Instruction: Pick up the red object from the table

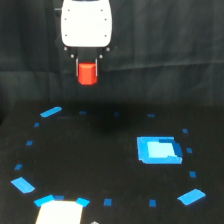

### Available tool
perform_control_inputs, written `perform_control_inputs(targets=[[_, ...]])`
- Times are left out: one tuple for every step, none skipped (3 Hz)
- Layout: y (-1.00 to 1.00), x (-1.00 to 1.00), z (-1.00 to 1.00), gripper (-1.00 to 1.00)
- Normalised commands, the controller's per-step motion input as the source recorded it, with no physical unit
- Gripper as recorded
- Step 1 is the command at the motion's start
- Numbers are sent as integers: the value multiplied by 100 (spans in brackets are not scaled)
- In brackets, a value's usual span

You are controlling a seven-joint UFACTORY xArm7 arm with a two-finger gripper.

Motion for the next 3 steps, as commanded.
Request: perform_control_inputs(targets=[[23, 14, 42, -100], [-7, 2, -27, -79], [-4, 1, 23, -100]])
